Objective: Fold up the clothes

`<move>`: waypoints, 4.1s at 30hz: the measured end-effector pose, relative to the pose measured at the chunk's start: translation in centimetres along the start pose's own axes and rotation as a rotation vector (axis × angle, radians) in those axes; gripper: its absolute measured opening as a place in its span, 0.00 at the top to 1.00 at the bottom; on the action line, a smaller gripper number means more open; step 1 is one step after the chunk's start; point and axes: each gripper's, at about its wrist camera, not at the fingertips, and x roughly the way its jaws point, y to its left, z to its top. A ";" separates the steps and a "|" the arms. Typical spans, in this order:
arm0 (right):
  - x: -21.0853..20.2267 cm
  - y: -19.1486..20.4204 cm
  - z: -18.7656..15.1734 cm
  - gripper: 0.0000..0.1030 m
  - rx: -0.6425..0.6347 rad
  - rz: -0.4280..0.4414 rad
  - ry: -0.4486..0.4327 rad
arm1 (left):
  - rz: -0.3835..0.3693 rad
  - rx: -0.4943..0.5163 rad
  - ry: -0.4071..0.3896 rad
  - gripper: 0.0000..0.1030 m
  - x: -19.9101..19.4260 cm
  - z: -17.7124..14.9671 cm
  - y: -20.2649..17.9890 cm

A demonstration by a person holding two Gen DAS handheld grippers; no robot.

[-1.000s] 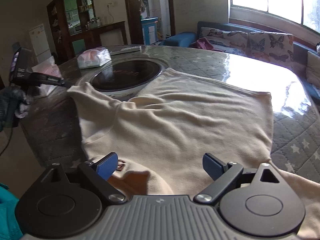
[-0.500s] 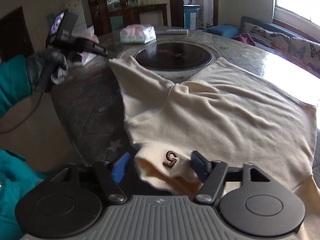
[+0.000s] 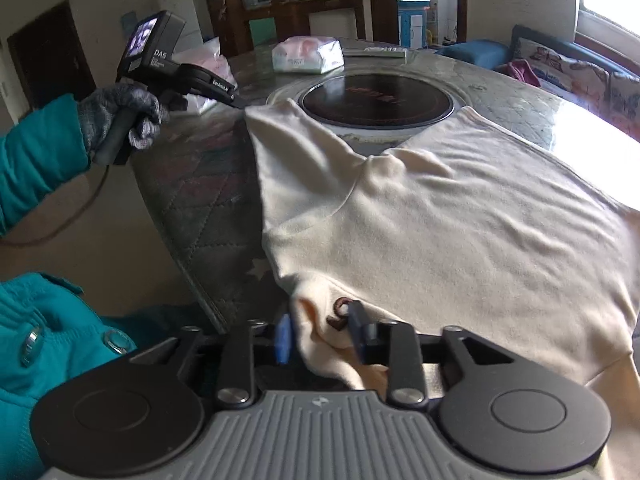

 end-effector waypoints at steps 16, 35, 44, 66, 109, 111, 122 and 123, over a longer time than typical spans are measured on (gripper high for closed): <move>-4.0 -9.1 1.4 0.58 0.249 -0.253 -0.138 | -0.595 0.313 -0.011 0.94 -3.1 -2.5 -16.5; -3.4 -15.2 0.8 0.53 0.360 -0.354 -0.154 | -0.598 0.272 0.100 0.93 -1.7 -2.3 -16.5; -1.9 -20.7 2.6 0.53 0.424 -0.418 -0.156 | -0.552 0.304 0.118 0.93 -0.1 -1.1 -16.8; 3.1 -26.5 5.8 0.75 0.475 -0.477 -0.094 | -0.409 0.327 0.039 0.95 8.2 5.1 -21.7; 5.5 -13.7 5.9 0.36 0.053 -0.379 -0.043 | -0.519 0.373 0.051 0.94 8.9 5.6 -26.8; 5.0 -13.2 5.1 0.32 0.058 -0.379 -0.046 | -0.515 0.367 0.044 0.94 9.0 5.6 -26.6; 3.1 -9.9 2.8 0.13 0.042 -0.404 -0.073 | -0.464 0.225 -0.018 0.76 5.4 5.6 -20.4; 3.1 -9.6 2.9 0.08 0.038 -0.406 -0.079 | -0.445 0.208 -0.029 0.72 4.9 5.4 -19.4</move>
